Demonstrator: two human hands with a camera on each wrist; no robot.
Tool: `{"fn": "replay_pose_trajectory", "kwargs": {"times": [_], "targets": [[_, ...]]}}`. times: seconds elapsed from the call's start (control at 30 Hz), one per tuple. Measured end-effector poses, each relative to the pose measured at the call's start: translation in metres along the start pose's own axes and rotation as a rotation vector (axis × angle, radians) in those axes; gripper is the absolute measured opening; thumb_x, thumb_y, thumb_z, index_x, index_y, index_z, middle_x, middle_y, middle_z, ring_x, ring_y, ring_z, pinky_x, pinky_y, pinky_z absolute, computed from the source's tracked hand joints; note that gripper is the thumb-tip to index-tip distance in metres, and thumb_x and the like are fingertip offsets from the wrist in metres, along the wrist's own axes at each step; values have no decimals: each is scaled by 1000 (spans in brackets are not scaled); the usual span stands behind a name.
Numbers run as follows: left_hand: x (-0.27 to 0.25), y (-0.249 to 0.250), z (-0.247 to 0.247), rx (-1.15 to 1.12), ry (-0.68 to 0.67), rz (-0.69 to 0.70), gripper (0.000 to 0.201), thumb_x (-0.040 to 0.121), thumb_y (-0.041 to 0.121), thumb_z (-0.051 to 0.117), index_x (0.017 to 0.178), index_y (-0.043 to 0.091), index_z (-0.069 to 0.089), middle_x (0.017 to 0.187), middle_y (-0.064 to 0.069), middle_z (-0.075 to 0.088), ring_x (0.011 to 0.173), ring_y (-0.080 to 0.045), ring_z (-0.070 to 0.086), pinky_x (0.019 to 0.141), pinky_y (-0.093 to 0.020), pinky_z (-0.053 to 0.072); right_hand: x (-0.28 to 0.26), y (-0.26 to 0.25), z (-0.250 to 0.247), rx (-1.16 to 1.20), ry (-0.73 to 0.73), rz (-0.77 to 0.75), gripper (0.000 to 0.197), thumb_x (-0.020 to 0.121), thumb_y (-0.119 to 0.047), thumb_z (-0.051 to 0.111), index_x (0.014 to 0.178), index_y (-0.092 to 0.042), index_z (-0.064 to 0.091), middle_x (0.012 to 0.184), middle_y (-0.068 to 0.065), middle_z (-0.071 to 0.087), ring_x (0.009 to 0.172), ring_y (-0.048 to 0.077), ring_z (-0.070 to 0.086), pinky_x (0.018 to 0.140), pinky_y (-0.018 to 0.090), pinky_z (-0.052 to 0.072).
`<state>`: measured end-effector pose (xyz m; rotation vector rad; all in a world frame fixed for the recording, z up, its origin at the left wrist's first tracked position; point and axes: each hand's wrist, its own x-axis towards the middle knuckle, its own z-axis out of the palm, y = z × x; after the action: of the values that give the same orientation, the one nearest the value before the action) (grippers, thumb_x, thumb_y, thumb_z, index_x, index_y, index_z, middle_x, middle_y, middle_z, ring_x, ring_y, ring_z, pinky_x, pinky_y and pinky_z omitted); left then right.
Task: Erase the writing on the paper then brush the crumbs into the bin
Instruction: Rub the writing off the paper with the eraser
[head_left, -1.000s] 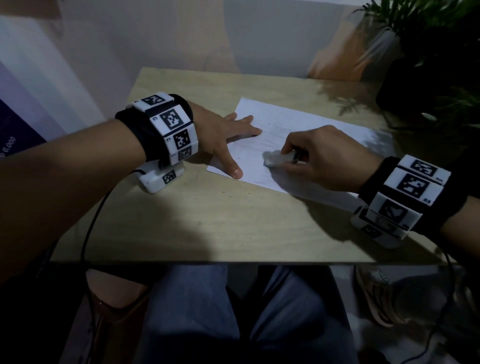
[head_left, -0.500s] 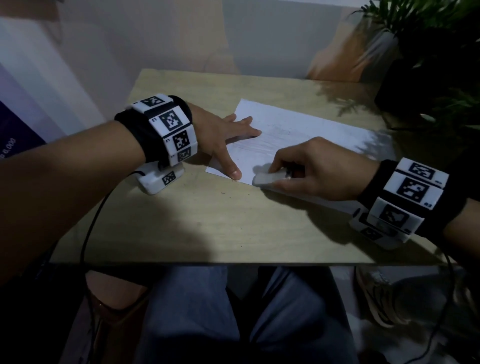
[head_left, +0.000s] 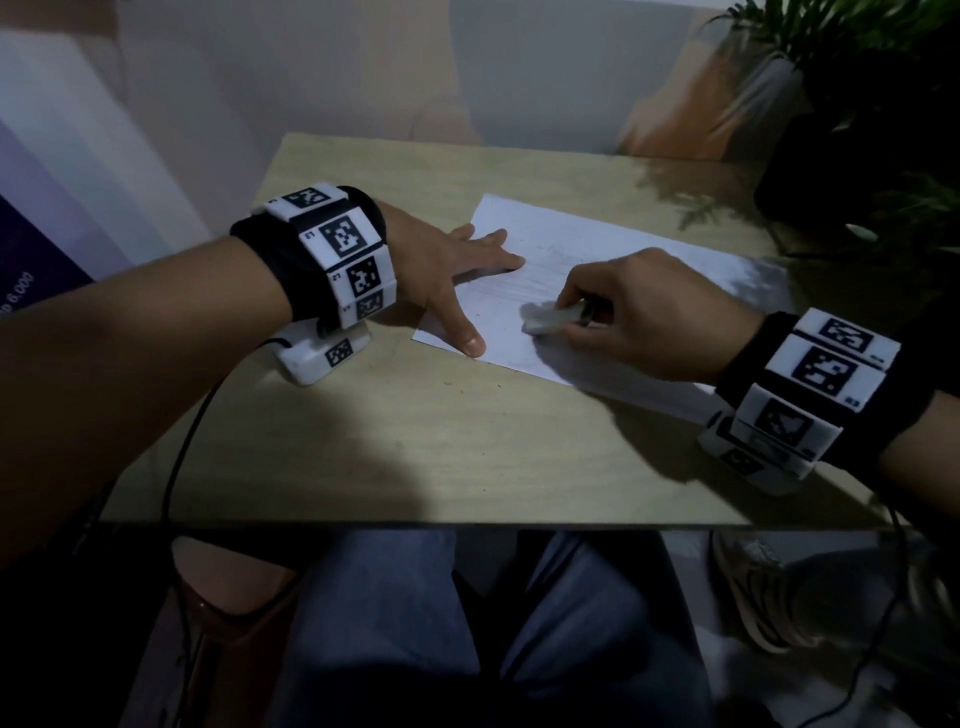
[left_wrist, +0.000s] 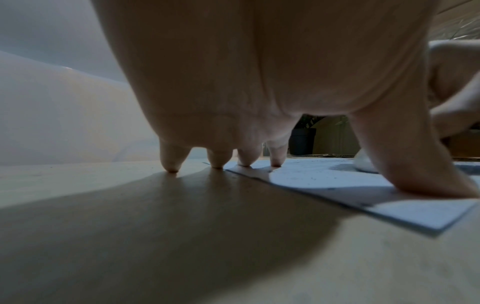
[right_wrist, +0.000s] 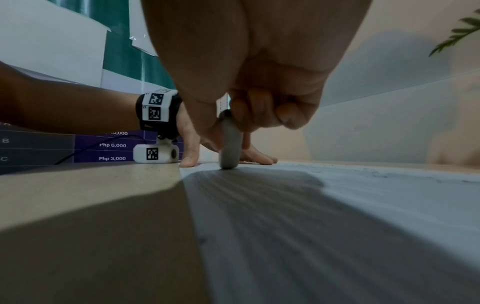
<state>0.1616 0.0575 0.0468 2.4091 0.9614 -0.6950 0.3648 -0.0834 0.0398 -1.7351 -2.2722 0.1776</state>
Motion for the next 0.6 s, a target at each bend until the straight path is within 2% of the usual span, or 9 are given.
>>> {"fn": "replay_pose_trajectory", "kwargs": {"times": [0.03,0.1,0.17,0.23,0.3,0.37,0.43,0.5,0.6], "targets": [[-1,1,-1,-1,1,-3,117,71,67,78,157,55,0,161,33,-22,150,1,-19,125,-45,-4,-1,-1,1,9,-12,-30,55,78,-73,46,87,-23,68,69,-11,62,64,9,56,63,32,46],[-2,4,-1,-1,0,0,116,73,65,78,158,54,-1,162,32,-21,151,0,-19,125,-45,-4,-5,-4,1,76,-108,-96,42,83,-64,56,92,-25,69,68,-13,59,63,5,54,62,21,44],[-4,5,-1,5,4,-5,115,74,64,77,158,53,-1,162,31,-22,151,-2,-19,124,-44,-4,-5,-5,0,146,-163,-92,42,81,-63,58,94,-26,71,67,-14,60,65,2,56,61,16,40],[-6,7,-1,5,5,-15,114,75,64,77,158,53,-1,162,31,-22,151,-2,-18,124,-44,-3,-1,-2,0,125,-107,-32,52,76,-71,53,93,-26,71,70,-12,62,67,6,58,63,24,45],[-7,7,-2,4,7,-19,114,75,63,77,158,53,-1,162,30,-22,152,-2,-17,124,-44,-3,2,-1,1,19,-24,-15,51,77,-70,50,92,-25,70,72,-11,63,69,12,59,63,31,44],[-6,6,-1,9,6,-18,115,75,64,77,158,54,-1,162,30,-22,152,-3,-17,124,-45,-3,0,-4,2,8,-36,-65,50,80,-68,49,92,-25,69,71,-12,60,65,10,56,62,31,43],[-3,4,-1,17,0,-7,116,73,66,77,158,54,-2,162,30,-22,152,-2,-19,126,-46,-4,-4,-6,2,80,-118,-114,44,82,-65,53,94,-26,70,70,-13,60,64,4,54,62,26,43],[-1,2,-1,25,-2,2,118,71,68,77,157,55,-2,162,31,-22,151,-1,-21,126,-48,-4,-3,-5,0,131,-152,-68,39,81,-62,59,93,-27,70,70,-13,61,66,4,56,62,24,41],[0,0,0,22,-5,5,118,70,70,77,157,55,-2,161,33,-23,150,0,-21,126,-49,-3,2,-1,1,8,-48,1,36,84,-60,62,93,-26,70,72,-12,61,69,11,57,62,30,40]]}}
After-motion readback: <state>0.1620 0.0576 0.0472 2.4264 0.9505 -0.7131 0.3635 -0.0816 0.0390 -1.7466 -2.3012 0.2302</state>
